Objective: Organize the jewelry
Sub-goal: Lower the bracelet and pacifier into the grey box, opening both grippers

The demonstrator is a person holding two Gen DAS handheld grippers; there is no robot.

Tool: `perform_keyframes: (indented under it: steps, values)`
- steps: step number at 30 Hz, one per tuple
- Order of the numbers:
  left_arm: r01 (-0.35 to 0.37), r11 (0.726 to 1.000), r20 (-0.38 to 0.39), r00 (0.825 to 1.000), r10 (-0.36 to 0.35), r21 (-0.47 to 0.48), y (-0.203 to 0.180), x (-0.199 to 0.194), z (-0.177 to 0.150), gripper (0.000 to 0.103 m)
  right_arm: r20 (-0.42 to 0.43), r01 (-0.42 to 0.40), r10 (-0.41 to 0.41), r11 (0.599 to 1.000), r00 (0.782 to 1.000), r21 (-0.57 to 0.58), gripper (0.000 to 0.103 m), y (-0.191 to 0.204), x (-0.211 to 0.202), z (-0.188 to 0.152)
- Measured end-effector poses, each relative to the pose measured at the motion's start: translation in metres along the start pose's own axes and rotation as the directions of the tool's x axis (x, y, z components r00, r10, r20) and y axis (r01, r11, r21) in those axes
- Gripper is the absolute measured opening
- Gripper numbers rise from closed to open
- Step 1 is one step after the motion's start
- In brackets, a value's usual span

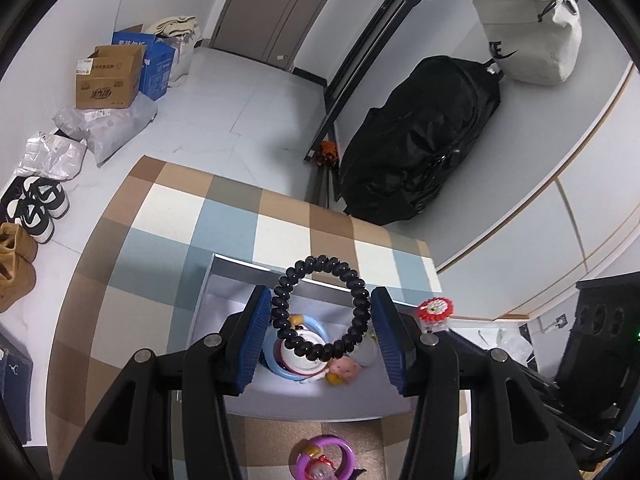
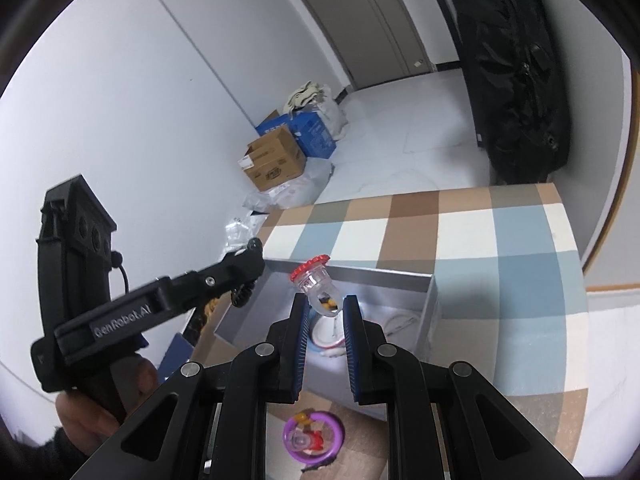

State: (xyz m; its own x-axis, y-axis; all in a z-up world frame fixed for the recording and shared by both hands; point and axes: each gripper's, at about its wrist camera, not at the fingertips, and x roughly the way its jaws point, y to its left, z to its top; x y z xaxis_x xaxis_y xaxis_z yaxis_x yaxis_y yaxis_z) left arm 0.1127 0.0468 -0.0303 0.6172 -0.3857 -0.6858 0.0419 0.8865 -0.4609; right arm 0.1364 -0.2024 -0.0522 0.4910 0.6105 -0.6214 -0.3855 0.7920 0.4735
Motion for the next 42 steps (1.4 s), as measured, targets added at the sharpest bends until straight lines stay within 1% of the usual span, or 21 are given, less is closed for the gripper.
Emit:
perform_keyframes:
  steps: [6, 9, 13, 19, 22, 23, 24, 25, 26, 28, 29, 31, 32, 33, 34, 36, 39, 42]
  values:
    - [-0.024, 1.000, -0.007, 1.000, 0.024, 0.021, -0.004, 0.005, 0.000, 0.046, -0.014, 0.032, -0.032, 0.999, 0.999, -0.018, 0.016, -0.003, 0.008, 0.000]
    - [-0.015, 1.000, -0.019, 1.000, 0.015, 0.018, -0.005, 0.009, 0.001, 0.046, -0.025, 0.034, -0.034, 0.999, 0.999, -0.004, 0.016, -0.008, 0.012, -0.001]
    - [-0.034, 0.998, -0.015, 0.999, 0.034, 0.055, -0.010, 0.010, 0.000, 0.046, -0.030, 0.032, -0.031, 0.999, 0.999, 0.021, 0.016, -0.014, 0.015, 0.000]
    - [-0.009, 0.999, -0.024, 1.000, 0.010, 0.045, -0.010, 0.012, 0.001, 0.046, -0.039, 0.045, -0.044, 0.999, 0.998, 0.021, 0.017, -0.014, 0.017, -0.002]
    - [0.038, 0.999, -0.071, 0.997, -0.037, 0.010, -0.006, 0.020, 0.002, 0.049, -0.028, 0.037, -0.037, 0.999, 0.999, 0.032, 0.019, -0.015, 0.013, -0.002]
    - [0.035, 0.999, -0.072, 0.997, -0.035, -0.003, -0.005, 0.020, 0.002, 0.050, -0.026, 0.030, -0.029, 0.999, 0.999, 0.036, 0.019, -0.015, 0.011, -0.002]
    - [0.033, 0.999, -0.069, 0.997, -0.034, -0.012, -0.003, 0.020, 0.002, 0.059, -0.024, 0.024, -0.023, 0.999, 0.999, 0.039, 0.019, -0.016, 0.010, -0.002]
    - [0.032, 0.999, -0.067, 0.997, -0.033, -0.018, -0.002, 0.020, 0.002, 0.075, -0.019, 0.022, -0.021, 0.999, 1.000, 0.040, 0.019, -0.016, 0.008, -0.002]
    - [0.031, 0.999, -0.060, 0.998, -0.032, -0.029, -0.001, 0.018, 0.003, 0.080, -0.017, 0.023, -0.023, 0.999, 1.000, 0.039, 0.020, -0.017, 0.007, -0.002]
    - [0.063, 0.997, -0.049, 0.997, -0.065, -0.053, 0.002, 0.015, 0.004, 0.082, -0.009, 0.036, -0.036, 0.998, 0.999, 0.044, 0.029, -0.019, 0.003, -0.003]
    - [0.067, 0.996, -0.053, 0.996, -0.070, -0.065, 0.003, 0.015, 0.005, 0.082, -0.005, 0.036, -0.036, 0.998, 0.999, 0.050, 0.037, -0.021, 0.001, -0.004]
    - [0.068, 0.995, -0.054, 0.996, -0.072, -0.077, 0.005, 0.014, 0.004, 0.082, 0.014, 0.018, -0.019, 0.997, 1.000, 0.074, 0.038, -0.025, -0.005, -0.004]
    - [0.065, 0.995, -0.048, 0.996, -0.069, -0.077, 0.005, 0.013, 0.004, 0.082, 0.021, 0.019, -0.020, 0.997, 1.000, 0.078, 0.041, -0.025, -0.009, -0.003]
    - [0.054, 0.996, -0.042, 0.997, -0.057, -0.072, 0.004, 0.010, 0.004, 0.082, 0.030, 0.021, -0.023, 0.997, 0.999, 0.078, 0.048, -0.026, -0.012, -0.003]
    - [0.044, 0.997, -0.039, 0.998, -0.046, -0.063, 0.002, 0.009, 0.004, 0.082, 0.043, 0.024, -0.027, 0.997, 0.999, 0.076, 0.052, -0.026, -0.015, -0.003]
    - [0.020, 0.999, -0.032, 0.999, -0.021, -0.041, -0.001, 0.007, 0.003, 0.082, 0.064, 0.028, -0.033, 0.997, 0.997, 0.073, 0.067, -0.027, -0.020, -0.004]
    - [-0.005, 1.000, -0.016, 1.000, 0.005, -0.012, -0.005, 0.002, 0.001, 0.082, 0.073, 0.021, -0.027, 0.997, 0.997, 0.076, 0.070, -0.029, -0.025, -0.006]
    - [-0.011, 1.000, 0.011, 1.000, 0.011, 0.019, -0.007, -0.006, -0.003, 0.082, 0.068, 0.019, -0.023, 0.998, 0.997, 0.063, 0.071, -0.026, -0.026, -0.009]
